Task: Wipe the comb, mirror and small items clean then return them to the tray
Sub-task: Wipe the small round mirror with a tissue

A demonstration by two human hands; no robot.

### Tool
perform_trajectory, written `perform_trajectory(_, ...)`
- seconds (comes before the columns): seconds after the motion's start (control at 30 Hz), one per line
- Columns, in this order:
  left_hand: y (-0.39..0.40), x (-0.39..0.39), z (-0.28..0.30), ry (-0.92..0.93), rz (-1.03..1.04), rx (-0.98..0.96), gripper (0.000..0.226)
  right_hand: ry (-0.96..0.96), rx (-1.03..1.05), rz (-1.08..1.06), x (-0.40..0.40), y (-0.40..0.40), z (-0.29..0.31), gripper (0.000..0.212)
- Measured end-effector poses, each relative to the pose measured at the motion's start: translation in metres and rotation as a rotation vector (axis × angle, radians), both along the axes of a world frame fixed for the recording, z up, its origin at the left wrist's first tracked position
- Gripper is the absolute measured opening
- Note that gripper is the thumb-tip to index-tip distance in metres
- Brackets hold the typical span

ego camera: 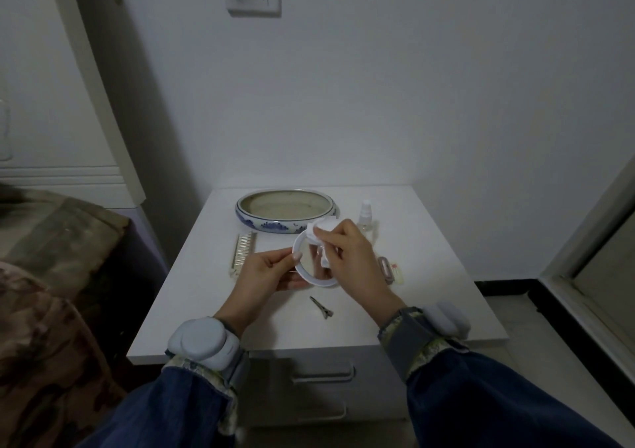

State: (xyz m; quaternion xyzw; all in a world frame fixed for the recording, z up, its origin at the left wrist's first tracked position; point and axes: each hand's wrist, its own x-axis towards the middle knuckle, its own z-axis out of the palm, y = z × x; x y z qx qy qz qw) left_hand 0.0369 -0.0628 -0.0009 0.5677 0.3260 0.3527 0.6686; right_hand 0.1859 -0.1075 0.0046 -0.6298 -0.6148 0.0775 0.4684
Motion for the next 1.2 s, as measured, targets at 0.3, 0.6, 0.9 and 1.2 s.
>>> perform_trajectory(0.3, 0.0019, -0.0012, 0.0014, -0.050, 0.096, -0.005, 0.019, -0.044, -0.084, 0.178, 0.0019, -0.0019, 0.0008, 0.026)
perform_trajectory(0.6, 0.0063, -0.0034, 0.0013, -0.075, 0.179, -0.042, 0.017, -0.081, -0.105, 0.165, 0.0021, -0.0020, -0.0013, 0.026)
perform_trajectory(0.9, 0.0019, -0.0026, 0.0010, 0.026, -0.002, -0.016, 0.019, 0.038, -0.009, 0.030, 0.0069, 0.0003, -0.0036, 0.026)
perform_trajectory(1.2, 0.0083, -0.0048, 0.0005, -0.071, 0.256, -0.046, 0.016, -0.104, -0.080, 0.223, 0.0017, -0.0023, -0.0057, 0.026)
